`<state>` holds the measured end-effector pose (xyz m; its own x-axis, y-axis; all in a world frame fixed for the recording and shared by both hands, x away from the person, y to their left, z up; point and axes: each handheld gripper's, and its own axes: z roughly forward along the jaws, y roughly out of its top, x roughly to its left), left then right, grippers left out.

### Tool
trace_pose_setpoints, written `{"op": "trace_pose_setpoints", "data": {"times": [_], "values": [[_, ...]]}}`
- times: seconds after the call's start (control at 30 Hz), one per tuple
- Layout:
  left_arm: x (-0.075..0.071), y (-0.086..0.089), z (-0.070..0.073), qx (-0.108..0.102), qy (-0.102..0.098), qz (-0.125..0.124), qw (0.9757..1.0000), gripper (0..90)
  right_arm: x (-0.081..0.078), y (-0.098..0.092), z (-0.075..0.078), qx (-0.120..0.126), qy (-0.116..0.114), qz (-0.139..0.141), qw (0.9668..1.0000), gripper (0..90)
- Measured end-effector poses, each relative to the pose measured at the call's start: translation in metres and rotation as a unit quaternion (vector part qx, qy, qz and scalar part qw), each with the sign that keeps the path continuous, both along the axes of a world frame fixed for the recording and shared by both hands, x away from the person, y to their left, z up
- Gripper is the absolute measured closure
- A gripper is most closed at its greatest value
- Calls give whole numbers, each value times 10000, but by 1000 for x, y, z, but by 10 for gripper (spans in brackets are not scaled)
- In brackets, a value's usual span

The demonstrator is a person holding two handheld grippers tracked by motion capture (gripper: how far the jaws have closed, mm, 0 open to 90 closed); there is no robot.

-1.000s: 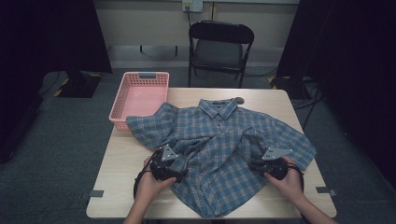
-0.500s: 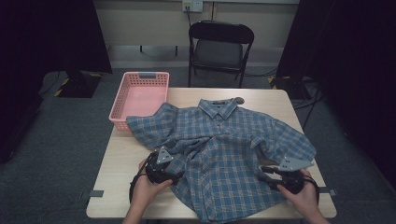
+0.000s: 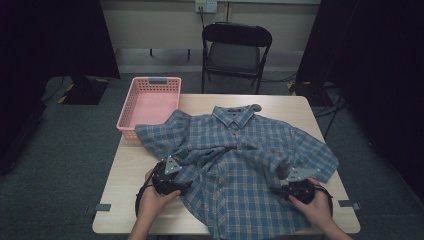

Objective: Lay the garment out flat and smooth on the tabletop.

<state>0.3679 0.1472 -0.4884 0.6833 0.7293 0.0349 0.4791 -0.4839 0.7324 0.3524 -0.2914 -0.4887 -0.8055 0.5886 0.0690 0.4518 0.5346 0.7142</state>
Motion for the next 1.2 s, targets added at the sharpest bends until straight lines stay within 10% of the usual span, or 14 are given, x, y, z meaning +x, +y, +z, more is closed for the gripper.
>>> {"op": "trace_pose_setpoints", "data": {"times": [0.07,0.17,0.3,0.5,0.73,0.97,1.2], "values": [[0,-2,-1,29,10,-28,10000,199,-14,-9,0,88,171,112,9998,891],[2,-5,-2,67,19,-43,10000,199,-27,-18,8,163,-162,25,9997,668],[7,-9,-5,96,24,-15,10000,207,-17,-9,20,521,-368,56,9979,604],[12,-7,-6,86,23,41,10000,252,12,14,6,445,102,93,9989,888],[13,-2,-7,-60,107,148,9998,290,-20,-4,4,275,398,454,9978,892],[12,-2,0,-146,444,27,9989,779,-20,-9,12,605,174,148,9979,541],[-15,13,4,-146,875,-226,9958,881,1,11,16,664,-69,-18,9978,460]]}}
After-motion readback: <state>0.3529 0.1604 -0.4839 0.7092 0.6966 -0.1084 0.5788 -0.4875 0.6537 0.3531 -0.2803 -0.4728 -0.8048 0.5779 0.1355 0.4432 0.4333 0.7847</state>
